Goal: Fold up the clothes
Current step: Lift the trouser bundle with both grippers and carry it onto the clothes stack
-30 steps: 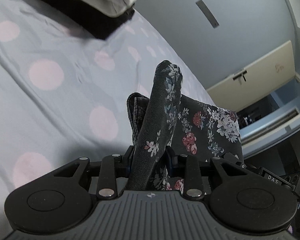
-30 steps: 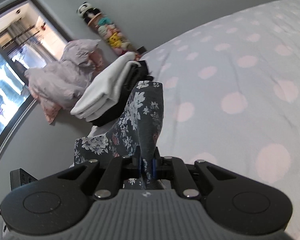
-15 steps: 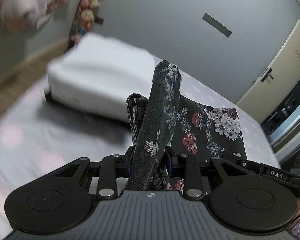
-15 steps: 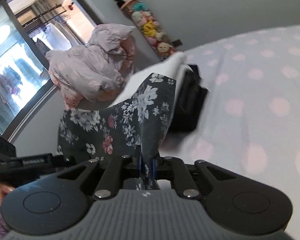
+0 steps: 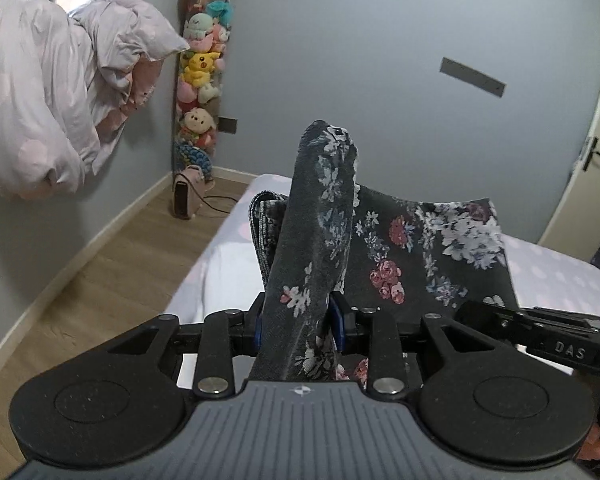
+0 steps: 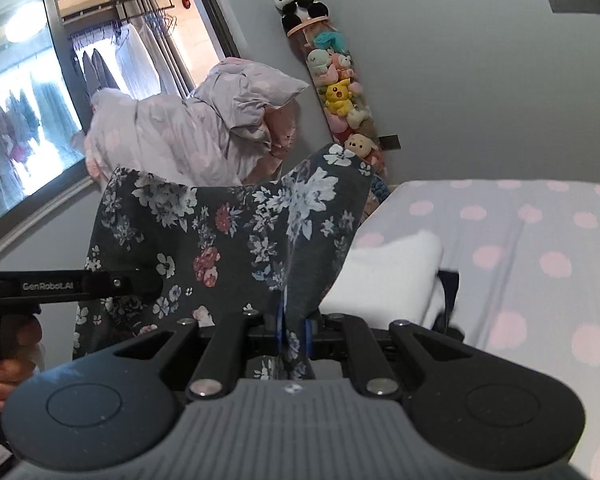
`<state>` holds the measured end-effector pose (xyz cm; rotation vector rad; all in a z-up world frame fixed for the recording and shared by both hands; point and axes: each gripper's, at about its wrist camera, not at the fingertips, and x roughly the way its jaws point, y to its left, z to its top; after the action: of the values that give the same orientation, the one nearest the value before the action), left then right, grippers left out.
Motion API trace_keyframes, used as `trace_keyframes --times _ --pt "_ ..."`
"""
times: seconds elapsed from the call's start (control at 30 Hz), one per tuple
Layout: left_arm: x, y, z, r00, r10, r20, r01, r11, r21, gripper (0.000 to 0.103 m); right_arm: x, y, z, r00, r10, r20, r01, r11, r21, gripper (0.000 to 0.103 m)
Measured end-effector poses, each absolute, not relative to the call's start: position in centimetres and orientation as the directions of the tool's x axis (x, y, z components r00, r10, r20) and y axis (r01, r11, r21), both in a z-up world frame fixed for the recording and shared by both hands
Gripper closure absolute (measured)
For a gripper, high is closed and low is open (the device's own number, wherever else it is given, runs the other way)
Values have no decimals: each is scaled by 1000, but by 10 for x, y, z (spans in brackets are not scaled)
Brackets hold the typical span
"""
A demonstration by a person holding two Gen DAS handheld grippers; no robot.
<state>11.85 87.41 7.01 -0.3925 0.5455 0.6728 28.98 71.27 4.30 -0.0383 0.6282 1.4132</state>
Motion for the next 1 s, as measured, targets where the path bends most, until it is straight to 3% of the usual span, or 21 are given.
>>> trace_keyframes --times 0.5,0.6,0.63,0.67,0.73,0.83,1.0 --pt "167 923 39 575 518 -633 -742 656 -137 67 330 789 19 99 863 -495 -938 248 244 91" --pt "172 921 40 527 569 -632 -781 617 -95 63 332 794 19 141 847 -512 -941 275 195 82" --pt "172 921 42 517 583 -627 -788 610 -83 62 332 794 19 163 839 -518 -945 284 163 74" --pt "171 922 46 509 588 -628 -793 605 -76 54 332 794 19 184 832 -524 -947 292 131 71" --pt "166 921 54 506 591 -628 -794 604 -70 51 336 792 23 213 822 -528 -948 304 92 65" --pt "157 915 64 504 590 -631 -791 608 -62 53 348 789 33 229 821 -524 -945 316 82 65" --pt "141 893 56 517 571 -638 -756 654 -28 63 337 777 40 111 848 -517 -973 198 115 72"
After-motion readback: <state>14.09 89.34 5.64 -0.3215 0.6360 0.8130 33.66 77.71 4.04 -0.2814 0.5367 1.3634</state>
